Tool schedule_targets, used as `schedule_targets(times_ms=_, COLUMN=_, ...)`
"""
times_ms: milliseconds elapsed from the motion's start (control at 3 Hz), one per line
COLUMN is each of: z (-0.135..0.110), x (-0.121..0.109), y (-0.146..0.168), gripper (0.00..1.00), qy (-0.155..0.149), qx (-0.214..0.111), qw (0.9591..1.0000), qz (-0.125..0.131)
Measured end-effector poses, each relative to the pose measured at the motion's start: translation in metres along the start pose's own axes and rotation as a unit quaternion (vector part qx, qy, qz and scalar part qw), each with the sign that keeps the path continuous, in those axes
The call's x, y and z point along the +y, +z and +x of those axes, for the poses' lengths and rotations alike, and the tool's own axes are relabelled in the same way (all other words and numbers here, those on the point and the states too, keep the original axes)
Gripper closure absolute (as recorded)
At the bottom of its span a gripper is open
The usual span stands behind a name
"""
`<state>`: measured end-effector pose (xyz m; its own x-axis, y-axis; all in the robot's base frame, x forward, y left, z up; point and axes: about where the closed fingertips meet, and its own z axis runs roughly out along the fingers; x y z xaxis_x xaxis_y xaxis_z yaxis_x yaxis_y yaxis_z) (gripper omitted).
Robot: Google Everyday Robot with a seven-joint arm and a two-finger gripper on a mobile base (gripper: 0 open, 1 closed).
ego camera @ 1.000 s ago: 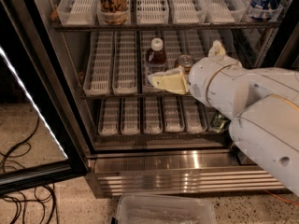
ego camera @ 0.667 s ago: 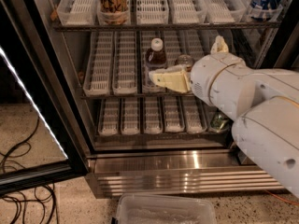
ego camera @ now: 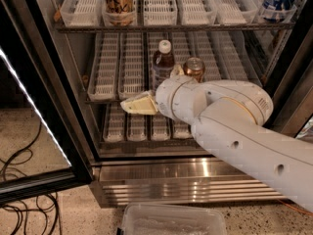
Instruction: Pick blue plastic bottle from middle shelf of fridge
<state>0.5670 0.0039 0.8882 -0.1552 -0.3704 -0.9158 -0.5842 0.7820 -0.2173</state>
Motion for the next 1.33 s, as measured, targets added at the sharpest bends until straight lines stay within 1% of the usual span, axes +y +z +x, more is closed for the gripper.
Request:
schedule_targets(times_ms=333, z=-0.001, x=0.000, y=-0.001, gripper=0.00, qy=0.000, qx=-0.001, qw=1.0000, qz=0.000)
schedule_targets(times_ms=667, z=-0.002, x=-0.007, y=-0.009, gripper=0.00, qy=0.007, qx=-0.011, qw=0.9999, qz=0.010)
schedule_targets(times_ms=1000, z=-0.007, x=-0.028, y=-0.032, gripper=0.00, qy=0.006, qx=-0.021, qw=0.9990, qz=0.039)
schedule_targets(times_ms=1333, z=-0.009, x=-0.035, y=-0.042, gripper=0.00, qy=0.009, qx=-0.029, qw=0.9983, qz=0.050)
